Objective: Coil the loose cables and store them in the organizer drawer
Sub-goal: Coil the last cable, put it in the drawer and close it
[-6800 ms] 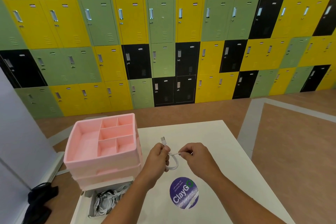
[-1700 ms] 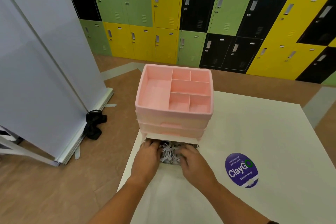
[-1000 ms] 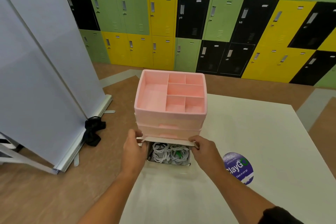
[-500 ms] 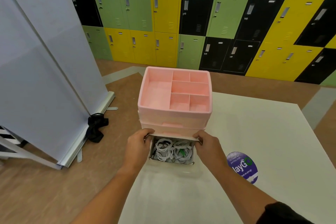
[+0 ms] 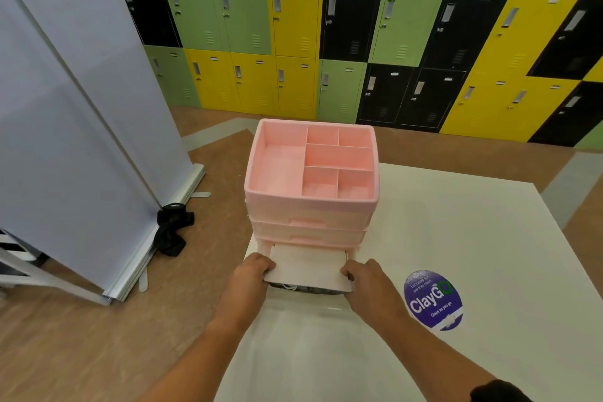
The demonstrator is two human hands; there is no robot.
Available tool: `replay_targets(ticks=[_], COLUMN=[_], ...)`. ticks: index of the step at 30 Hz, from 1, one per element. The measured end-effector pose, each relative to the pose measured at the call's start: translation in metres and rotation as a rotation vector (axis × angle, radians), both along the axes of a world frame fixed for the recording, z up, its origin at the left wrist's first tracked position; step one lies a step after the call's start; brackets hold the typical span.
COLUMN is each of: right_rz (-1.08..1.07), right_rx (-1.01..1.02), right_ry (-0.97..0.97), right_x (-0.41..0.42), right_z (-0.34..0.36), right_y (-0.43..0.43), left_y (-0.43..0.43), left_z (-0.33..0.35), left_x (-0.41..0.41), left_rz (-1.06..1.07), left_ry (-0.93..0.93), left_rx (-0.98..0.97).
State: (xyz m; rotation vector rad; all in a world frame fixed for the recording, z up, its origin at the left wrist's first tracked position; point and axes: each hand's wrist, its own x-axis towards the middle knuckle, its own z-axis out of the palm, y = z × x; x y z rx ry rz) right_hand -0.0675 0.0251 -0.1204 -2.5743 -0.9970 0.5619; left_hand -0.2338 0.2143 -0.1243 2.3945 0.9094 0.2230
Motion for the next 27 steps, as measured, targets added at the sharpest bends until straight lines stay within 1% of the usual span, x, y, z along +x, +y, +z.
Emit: replay_targets(ticks=[4,6,9,11,15,18,27], right_rz=[0.076,0.14,0.172,0.156,0.021,0.007,-0.05], right_rx=[-0.013,-0.032,-0.066,-0.076,-0.005,-0.004,0.002], right_ry=[0.007,-0.007,-0.009,0.011,0.165,0.242,0.166], right_x=[-0.001,-0.001,-0.002,0.002,0.011,0.014,0.013], right_z=[0.003,0.002,0.007,0.013,0.023,0.023,0.014], right_y=[-0.005,-0.006,-0.006,-0.003,0.003,0.0,0.004], left_y=[0.001,0.001,0.004,0.006,0.006,0.005,0.005], left_z=[0.007,0.01,0.013,0.015,0.021,0.022,0.021], left_x=[0.004,0.006,0.006,0.007,0.007,0.006,0.007], left_rz=[-0.112,-0.153,-0.176,-0.149,-0.066,-0.055,-0.009], left_ry=[0.118,0.177,0.242,0.234,0.151,0.167,0.157], left_rx=[0.043,0.029,-0.009,-0.058,-0.186,-0.23,-0.256])
